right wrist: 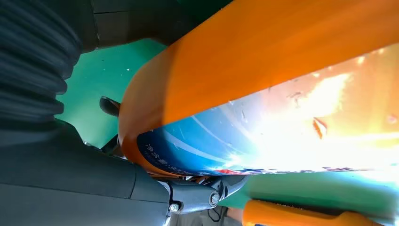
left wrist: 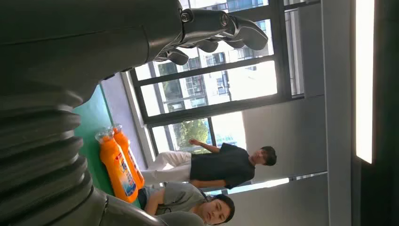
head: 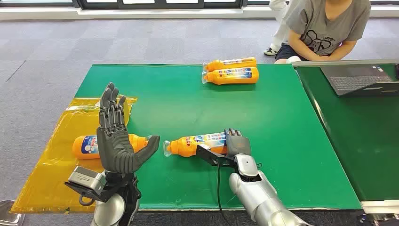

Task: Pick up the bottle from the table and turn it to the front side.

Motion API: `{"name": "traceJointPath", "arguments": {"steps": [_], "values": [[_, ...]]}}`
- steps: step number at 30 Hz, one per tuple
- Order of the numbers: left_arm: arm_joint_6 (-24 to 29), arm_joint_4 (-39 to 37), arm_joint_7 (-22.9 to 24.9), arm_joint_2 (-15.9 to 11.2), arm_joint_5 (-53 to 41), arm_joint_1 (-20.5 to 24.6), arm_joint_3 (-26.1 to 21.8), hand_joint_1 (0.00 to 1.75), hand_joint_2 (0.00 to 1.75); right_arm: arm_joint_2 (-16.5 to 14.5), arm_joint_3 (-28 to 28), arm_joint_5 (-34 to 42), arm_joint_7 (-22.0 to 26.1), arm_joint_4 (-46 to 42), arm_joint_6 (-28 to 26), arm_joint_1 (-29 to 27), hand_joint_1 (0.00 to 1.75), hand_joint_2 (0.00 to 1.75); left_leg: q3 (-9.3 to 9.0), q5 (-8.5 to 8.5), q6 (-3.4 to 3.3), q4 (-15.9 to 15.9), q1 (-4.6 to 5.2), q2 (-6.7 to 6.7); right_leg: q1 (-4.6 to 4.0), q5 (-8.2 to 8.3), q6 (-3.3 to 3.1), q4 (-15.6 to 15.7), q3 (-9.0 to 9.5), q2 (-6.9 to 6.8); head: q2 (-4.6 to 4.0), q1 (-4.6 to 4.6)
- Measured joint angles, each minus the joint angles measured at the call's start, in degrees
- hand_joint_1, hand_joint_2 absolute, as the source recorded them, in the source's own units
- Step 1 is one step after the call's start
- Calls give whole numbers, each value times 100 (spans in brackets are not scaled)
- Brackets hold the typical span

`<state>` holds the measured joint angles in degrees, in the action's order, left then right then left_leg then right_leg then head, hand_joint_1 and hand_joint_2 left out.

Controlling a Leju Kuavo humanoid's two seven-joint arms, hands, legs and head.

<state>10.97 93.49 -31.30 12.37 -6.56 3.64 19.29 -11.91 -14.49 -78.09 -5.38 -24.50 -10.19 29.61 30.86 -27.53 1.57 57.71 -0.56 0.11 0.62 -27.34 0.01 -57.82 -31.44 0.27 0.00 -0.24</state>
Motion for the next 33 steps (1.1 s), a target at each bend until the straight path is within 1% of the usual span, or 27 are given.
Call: {"name": "traceJointPath", "arguments": {"steps": [6, 8, 10, 13, 14, 16, 22, 33], "values": [[8, -1, 2, 0, 0, -4, 1, 0, 175, 0, 11, 4, 43, 5, -21, 0, 175, 175, 1, -1, 0, 0, 0, -1, 0, -1, 0, 0, 2, -1, 0, 0], [42, 3, 1, 0, -2, -22, -1, 0, 175, -1, 29, 68, 203, 6, -163, -17, 175, 175, 4, -1, 0, 0, 0, -2, 0, -1, 0, 0, 2, -1, 0, 0], [91, 26, -8, 0, -11, -73, -18, 0, 175, -11, 91, 278, 566, -2, -473, -74, 175, 175, 10, 0, 1, 0, 0, -2, 0, 0, -1, 0, -2, 1, 0, 0], [150, 102, -32, 0, -56, -172, -68, 0, 175, -72, 255, 833, 1357, -170, -913, -282, 175, 175, 27, 2, 4, 0, 0, -2, -1, 2, -2, -1, -20, 2, 0, -1], [163, 127, -42, 0, -79, -200, -82, 0, 175, -101, 301, 1022, 1551, -298, -970, -382, 175, 175, 36, 4, 5, 0, -1, -5, -1, 3, -2, -2, -29, 0, 0, -1], [172, 164, -56, 1, -111, -246, -102, 0, 175, -143, 362, 1280, 1733, -581, -986, -575, 175, 175, 56, 9, 5, 0, -1, -14, -1, 3, -2, -2, -47, -7, 0, -1], [171, 186, -59, 2, -123, -280, -126, 0, 175, -157, 439, 1462, 1744, -1103, -975, -922, 175, 175, 91, 14, 7, 0, 0, -24, 1, 4, -2, -3, -77, -13, 0, 0], [88, 189, -59, 2, -127, -281, -128, 0, 175, -151, 449, 1488, 1707, -1257, -1096, -1066, 175, 175, 105, 14, 7, 0, 1, -24, 1, 4, -2, -3, -93, -11, 0, 0]]}}
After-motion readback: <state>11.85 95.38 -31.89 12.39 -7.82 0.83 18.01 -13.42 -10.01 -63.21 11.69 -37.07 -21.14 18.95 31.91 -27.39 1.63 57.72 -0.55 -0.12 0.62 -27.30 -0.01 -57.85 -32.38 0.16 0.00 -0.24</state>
